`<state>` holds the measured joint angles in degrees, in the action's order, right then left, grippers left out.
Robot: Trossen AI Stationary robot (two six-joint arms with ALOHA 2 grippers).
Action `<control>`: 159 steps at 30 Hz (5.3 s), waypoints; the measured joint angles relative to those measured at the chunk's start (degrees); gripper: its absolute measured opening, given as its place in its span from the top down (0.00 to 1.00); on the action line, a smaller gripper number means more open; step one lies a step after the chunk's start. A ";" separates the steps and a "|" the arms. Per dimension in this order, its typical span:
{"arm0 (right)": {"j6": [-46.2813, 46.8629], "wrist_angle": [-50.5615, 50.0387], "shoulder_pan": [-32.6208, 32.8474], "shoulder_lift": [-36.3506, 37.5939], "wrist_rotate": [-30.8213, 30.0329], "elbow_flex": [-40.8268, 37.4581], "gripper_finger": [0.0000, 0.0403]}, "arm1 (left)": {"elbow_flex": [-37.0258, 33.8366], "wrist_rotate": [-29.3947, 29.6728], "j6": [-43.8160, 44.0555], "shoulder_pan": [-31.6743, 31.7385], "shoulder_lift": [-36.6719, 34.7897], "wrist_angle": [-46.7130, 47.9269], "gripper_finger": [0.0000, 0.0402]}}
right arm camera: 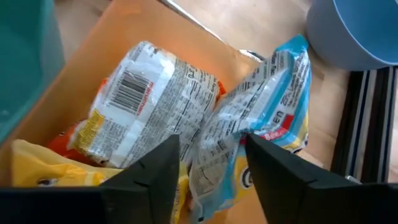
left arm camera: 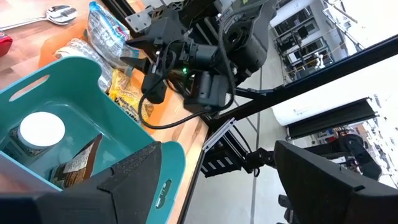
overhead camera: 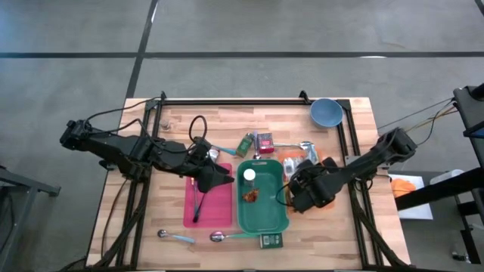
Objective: Pick & Place Food Item
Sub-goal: Put the blue noodle pack into the orange bin, then put the black seasoning can into the green bin
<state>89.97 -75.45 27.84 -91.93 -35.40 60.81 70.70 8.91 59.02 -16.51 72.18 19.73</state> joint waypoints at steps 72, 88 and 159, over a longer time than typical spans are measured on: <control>-11.35 19.28 17.33 -19.86 0.86 27.82 0.97 | -8.26 -12.64 -9.82 -2.36 0.02 7.30 0.23; -13.67 22.15 14.35 -19.83 2.50 27.28 0.97 | -8.26 -13.02 -12.77 -2.38 0.02 7.34 0.23; -24.89 33.85 14.00 -19.79 23.47 26.96 0.55 | -8.26 -13.03 -15.58 -2.40 0.02 8.58 0.23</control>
<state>65.07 -41.60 41.85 -111.72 -11.92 87.77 62.43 -4.12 43.45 -18.92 72.20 28.30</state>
